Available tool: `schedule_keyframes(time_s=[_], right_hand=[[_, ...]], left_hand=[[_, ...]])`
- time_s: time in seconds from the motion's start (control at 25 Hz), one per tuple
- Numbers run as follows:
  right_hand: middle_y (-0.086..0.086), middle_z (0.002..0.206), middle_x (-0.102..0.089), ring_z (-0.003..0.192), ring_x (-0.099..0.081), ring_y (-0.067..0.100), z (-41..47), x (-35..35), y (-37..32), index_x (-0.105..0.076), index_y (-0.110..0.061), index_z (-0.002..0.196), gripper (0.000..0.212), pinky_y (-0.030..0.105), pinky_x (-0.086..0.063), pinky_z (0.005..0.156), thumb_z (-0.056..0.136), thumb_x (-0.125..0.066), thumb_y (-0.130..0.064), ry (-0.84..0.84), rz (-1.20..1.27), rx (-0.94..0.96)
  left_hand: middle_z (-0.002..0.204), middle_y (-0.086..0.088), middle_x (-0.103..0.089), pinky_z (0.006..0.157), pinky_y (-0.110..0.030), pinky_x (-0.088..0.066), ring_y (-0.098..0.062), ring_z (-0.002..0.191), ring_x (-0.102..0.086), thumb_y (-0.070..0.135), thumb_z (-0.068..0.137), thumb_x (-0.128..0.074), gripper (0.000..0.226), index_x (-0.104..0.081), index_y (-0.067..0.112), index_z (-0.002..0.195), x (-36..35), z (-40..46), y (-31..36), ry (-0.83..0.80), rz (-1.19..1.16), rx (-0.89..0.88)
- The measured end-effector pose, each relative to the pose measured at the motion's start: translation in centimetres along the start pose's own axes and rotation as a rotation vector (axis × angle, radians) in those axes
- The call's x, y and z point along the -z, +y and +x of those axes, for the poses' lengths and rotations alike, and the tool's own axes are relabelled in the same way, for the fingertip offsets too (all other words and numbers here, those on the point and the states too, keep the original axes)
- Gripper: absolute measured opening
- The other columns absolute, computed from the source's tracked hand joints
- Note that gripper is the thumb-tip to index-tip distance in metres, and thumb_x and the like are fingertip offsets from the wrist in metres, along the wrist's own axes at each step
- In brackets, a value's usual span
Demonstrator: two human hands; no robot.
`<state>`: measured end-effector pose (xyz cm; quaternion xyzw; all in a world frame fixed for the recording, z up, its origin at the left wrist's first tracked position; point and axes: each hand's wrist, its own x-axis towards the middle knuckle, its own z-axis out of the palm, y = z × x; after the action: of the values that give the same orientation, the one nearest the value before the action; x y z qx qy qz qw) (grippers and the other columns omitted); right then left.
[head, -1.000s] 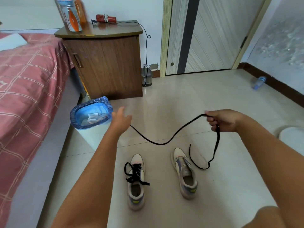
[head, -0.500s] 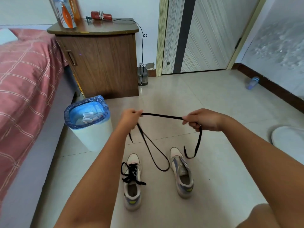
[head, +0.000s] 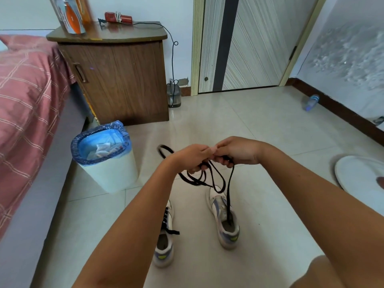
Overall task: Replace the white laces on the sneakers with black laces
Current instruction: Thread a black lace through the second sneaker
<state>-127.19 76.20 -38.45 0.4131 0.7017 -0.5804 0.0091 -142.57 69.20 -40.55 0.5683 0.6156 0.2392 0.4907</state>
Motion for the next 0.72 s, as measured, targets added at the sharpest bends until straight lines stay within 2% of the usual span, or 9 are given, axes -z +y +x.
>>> schedule_keyframes(time_s=[0.08,0.28,0.32,0.4,0.52,0.64,0.72], right_hand=[[0.000,0.059,-0.047,0.051,-0.040,0.012,-0.5,0.6,0.4,-0.064,-0.006,0.088,0.020,0.024,-0.034,0.054,0.096,-0.053,-0.021,0.023,0.009,-0.024],[0.001,0.057,-0.044,0.050,-0.038,0.014,-1.5,3.3,3.5,-0.063,-0.006,0.087,0.023,0.024,-0.034,0.051,0.095,-0.055,-0.025,0.046,0.082,-0.135],[0.001,0.057,-0.043,0.050,-0.037,0.014,-1.7,3.9,4.4,-0.063,-0.005,0.087,0.022,0.024,-0.032,0.051,0.094,-0.055,-0.025,0.042,0.111,-0.156],[0.002,0.057,-0.042,0.049,-0.036,0.014,-2.2,5.2,6.1,-0.061,-0.004,0.090,0.023,0.024,-0.031,0.050,0.093,-0.056,-0.026,0.035,0.118,-0.226],[0.003,0.058,-0.042,0.049,-0.034,0.013,-3.4,6.8,8.2,-0.056,-0.006,0.086,0.023,0.023,-0.030,0.049,0.092,-0.058,-0.028,0.008,0.105,-0.430],[0.003,0.058,-0.044,0.049,-0.035,0.014,-4.5,8.3,10.3,-0.054,-0.010,0.080,0.024,0.023,-0.030,0.048,0.090,-0.061,-0.030,-0.005,0.091,-0.615],[0.003,0.057,-0.044,0.046,-0.035,0.012,-5.0,8.9,11.4,-0.055,-0.011,0.078,0.024,0.022,-0.030,0.047,0.090,-0.061,-0.031,0.038,0.098,-0.685]], left_hand=[[0.057,0.001,-0.039,0.041,-0.021,-0.024,-0.010,0.042,-0.029,0.040,0.098,-0.044,0.037,-0.058,0.012,0.077,0.8,0.4,-0.8,0.070,-0.027,0.038],[0.060,-0.001,-0.037,0.043,-0.021,-0.024,-0.012,0.046,-0.030,0.035,0.096,-0.049,0.036,-0.054,0.011,0.070,4.1,0.3,-5.4,0.595,-0.388,0.259],[0.060,-0.001,-0.037,0.042,-0.021,-0.024,-0.012,0.046,-0.030,0.034,0.096,-0.048,0.035,-0.054,0.011,0.070,4.5,0.1,-6.2,0.659,-0.443,0.287],[0.060,-0.001,-0.036,0.041,-0.021,-0.025,-0.012,0.046,-0.029,0.033,0.097,-0.048,0.034,-0.054,0.011,0.071,5.2,-0.3,-7.1,0.725,-0.522,0.304],[0.060,0.000,-0.036,0.039,-0.019,-0.024,-0.011,0.046,-0.028,0.032,0.097,-0.048,0.034,-0.053,0.011,0.071,6.1,-0.8,-8.0,0.769,-0.573,0.288],[0.060,-0.001,-0.037,0.041,-0.020,-0.026,-0.011,0.046,-0.029,0.033,0.096,-0.048,0.033,-0.056,0.010,0.074,6.4,-0.8,-8.8,0.777,-0.533,0.306],[0.063,-0.004,-0.041,0.044,-0.023,-0.029,-0.012,0.048,-0.032,0.035,0.096,-0.048,0.033,-0.060,0.007,0.084,6.4,-0.4,-9.5,0.787,-0.485,0.336]])
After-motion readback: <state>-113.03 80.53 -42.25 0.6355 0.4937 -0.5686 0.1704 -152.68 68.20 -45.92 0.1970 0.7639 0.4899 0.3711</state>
